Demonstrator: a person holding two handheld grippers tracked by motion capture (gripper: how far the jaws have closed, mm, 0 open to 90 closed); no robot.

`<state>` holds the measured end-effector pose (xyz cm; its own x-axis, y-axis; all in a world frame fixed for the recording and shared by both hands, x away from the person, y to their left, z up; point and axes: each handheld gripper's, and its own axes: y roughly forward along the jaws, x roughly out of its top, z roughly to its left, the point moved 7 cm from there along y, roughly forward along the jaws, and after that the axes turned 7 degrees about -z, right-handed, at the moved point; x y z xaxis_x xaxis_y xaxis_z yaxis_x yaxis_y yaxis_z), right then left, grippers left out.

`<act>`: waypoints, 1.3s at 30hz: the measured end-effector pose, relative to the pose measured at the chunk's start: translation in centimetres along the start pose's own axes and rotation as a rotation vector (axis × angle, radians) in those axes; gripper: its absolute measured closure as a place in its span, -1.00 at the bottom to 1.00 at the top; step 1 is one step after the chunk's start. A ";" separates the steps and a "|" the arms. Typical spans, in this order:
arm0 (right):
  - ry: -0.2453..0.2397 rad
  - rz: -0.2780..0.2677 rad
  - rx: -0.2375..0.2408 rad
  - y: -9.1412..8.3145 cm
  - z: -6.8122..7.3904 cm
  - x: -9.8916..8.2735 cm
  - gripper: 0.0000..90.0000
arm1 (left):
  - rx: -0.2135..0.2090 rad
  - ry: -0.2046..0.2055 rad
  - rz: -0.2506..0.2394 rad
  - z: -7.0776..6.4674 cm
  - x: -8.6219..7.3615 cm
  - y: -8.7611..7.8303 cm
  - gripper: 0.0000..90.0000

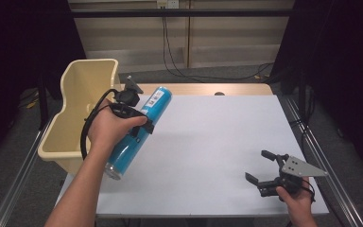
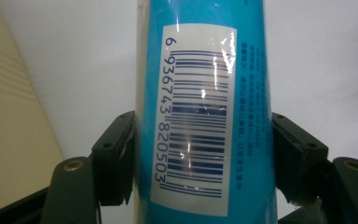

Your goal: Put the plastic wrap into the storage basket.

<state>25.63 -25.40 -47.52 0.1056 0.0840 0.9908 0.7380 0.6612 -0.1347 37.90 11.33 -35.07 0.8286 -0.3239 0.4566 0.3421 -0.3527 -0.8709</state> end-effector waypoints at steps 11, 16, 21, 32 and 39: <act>0.004 -0.001 0.001 0.1 0.1 0.0 -0.97 | 0.026 -0.031 0.001 1.5 0.2 -2.4 -0.28; 0.002 0.000 0.002 0.1 0.1 0.0 -0.97 | 0.037 -0.044 0.001 2.7 0.2 -3.8 -0.28; 0.000 0.000 0.002 0.1 0.1 0.0 -0.97 | 0.054 -0.069 0.001 3.7 0.1 -4.6 -0.28; 0.000 0.000 0.000 0.1 0.1 0.0 -0.97 | 0.101 -0.124 -0.019 6.2 -0.1 -6.5 -0.28; 0.004 0.001 -0.001 0.0 0.1 0.0 -0.97 | 0.114 -0.148 -0.034 7.1 -0.2 -7.2 -0.28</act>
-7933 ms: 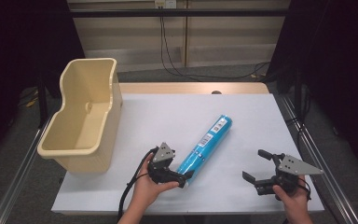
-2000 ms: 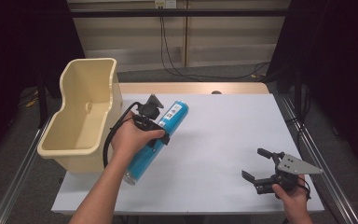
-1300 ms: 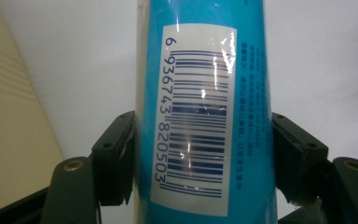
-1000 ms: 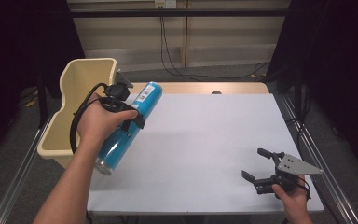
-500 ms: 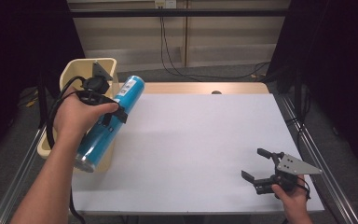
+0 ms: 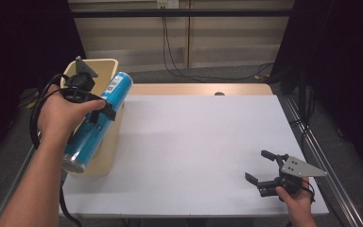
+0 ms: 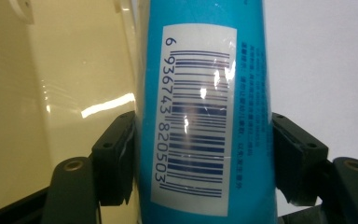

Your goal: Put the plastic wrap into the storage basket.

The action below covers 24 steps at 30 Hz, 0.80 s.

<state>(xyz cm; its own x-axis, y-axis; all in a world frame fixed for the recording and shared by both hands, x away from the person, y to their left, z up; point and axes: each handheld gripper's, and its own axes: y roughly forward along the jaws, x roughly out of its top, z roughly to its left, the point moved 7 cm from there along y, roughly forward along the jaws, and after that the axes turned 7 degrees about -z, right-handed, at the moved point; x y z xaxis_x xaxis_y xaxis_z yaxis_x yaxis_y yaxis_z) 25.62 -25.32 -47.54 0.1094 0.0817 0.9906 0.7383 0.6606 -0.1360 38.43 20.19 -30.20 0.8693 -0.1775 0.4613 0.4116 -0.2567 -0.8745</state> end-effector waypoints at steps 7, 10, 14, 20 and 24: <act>-0.003 0.001 0.000 0.0 0.0 0.0 -0.97 | 0.022 -0.033 -0.007 1.7 -0.4 -0.6 -0.28; -0.003 0.001 0.001 0.0 0.1 0.0 -0.97 | 0.027 -0.044 -0.008 2.0 -0.5 -0.7 -0.28; -0.006 0.005 0.005 0.1 0.1 -0.1 -0.97 | 0.049 -0.056 -0.011 2.8 -0.7 -1.0 -0.28; -0.005 0.005 0.003 0.1 0.1 -0.1 -0.97 | 0.064 -0.072 -0.020 3.9 -1.1 -1.2 -0.28; -0.003 0.005 0.003 0.1 0.1 -0.1 -0.97 | 0.086 -0.080 -0.018 4.6 -1.4 -1.0 -0.28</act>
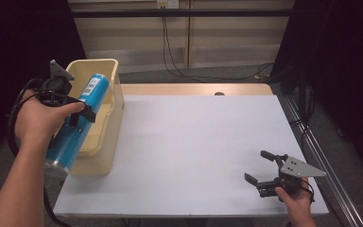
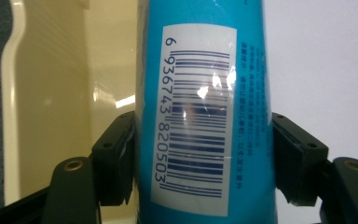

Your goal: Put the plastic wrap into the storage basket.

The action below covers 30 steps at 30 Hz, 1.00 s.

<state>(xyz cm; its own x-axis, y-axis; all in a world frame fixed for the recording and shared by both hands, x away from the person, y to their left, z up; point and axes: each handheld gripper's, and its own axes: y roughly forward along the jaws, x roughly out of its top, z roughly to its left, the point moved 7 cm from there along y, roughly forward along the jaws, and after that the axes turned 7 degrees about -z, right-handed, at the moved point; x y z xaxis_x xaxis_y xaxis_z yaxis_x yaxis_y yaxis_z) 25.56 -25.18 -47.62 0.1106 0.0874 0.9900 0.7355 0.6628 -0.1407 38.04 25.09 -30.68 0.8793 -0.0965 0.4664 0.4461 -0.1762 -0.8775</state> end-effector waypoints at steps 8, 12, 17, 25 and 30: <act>-0.001 0.000 0.003 0.2 0.1 0.0 -0.97 | 0.005 -0.026 0.011 0.7 -0.8 1.2 -0.28; 0.002 0.000 0.003 0.2 0.1 0.0 -0.97 | 0.013 -0.042 0.015 0.9 -1.1 2.1 -0.28; 0.003 -0.004 0.001 0.1 0.0 0.0 -0.97 | 0.017 -0.062 0.028 1.0 -1.3 2.7 -0.28; -0.001 -0.002 0.005 0.1 0.1 0.0 -0.97 | 0.027 -0.066 0.043 1.2 -1.6 3.0 -0.28; 0.003 -0.001 0.004 0.2 0.1 0.0 -0.97 | 0.019 -0.085 0.049 1.3 -1.6 3.1 -0.28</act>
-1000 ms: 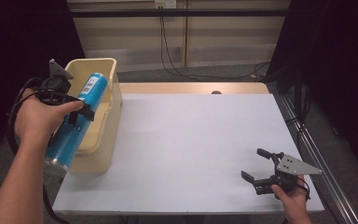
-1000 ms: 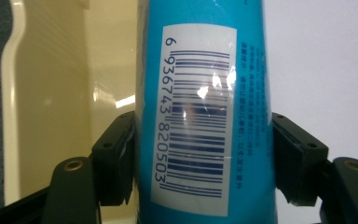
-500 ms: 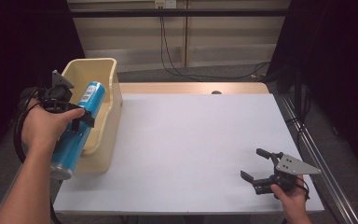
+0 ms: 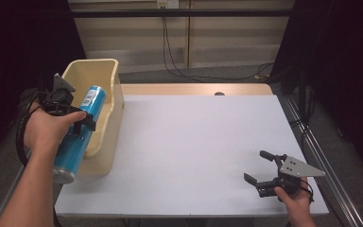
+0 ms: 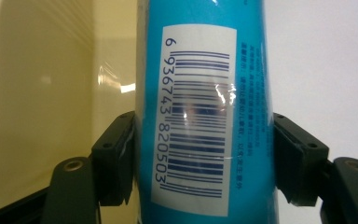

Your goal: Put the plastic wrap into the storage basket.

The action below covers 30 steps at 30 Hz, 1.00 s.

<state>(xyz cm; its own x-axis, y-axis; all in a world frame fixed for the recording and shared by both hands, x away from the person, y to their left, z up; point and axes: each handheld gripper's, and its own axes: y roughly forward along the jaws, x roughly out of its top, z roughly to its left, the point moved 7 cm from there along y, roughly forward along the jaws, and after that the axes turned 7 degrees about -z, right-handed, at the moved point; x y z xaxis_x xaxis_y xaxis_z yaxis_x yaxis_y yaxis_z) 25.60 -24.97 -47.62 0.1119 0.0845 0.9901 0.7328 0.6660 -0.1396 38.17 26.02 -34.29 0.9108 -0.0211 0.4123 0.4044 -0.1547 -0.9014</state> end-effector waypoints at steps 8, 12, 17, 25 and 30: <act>-0.001 -0.002 0.000 0.0 -0.1 0.0 -0.97 | 0.017 -0.005 0.012 0.3 -0.2 0.5 -0.29; -0.002 -0.002 0.000 0.0 -0.1 0.0 -0.97 | 0.017 -0.014 0.016 0.3 -0.2 0.6 -0.29; -0.002 -0.003 0.002 0.0 0.0 0.0 -0.97 | 0.020 -0.025 0.025 0.3 -0.3 0.9 -0.29; -0.003 -0.001 0.004 0.1 0.0 0.0 -0.97 | 0.028 -0.039 0.042 0.3 -0.2 1.1 -0.29; -0.005 0.000 0.007 0.1 0.0 0.0 -0.97 | -0.009 -0.072 -0.051 0.3 1.3 -0.8 -0.26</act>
<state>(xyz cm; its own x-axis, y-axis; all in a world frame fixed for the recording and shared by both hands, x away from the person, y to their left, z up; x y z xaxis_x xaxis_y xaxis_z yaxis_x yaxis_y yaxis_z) 25.70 -24.92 -47.67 0.1082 0.0885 0.9902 0.7280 0.6712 -0.1396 39.02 26.43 -33.10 0.8928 0.0581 0.4467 0.4499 -0.1629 -0.8781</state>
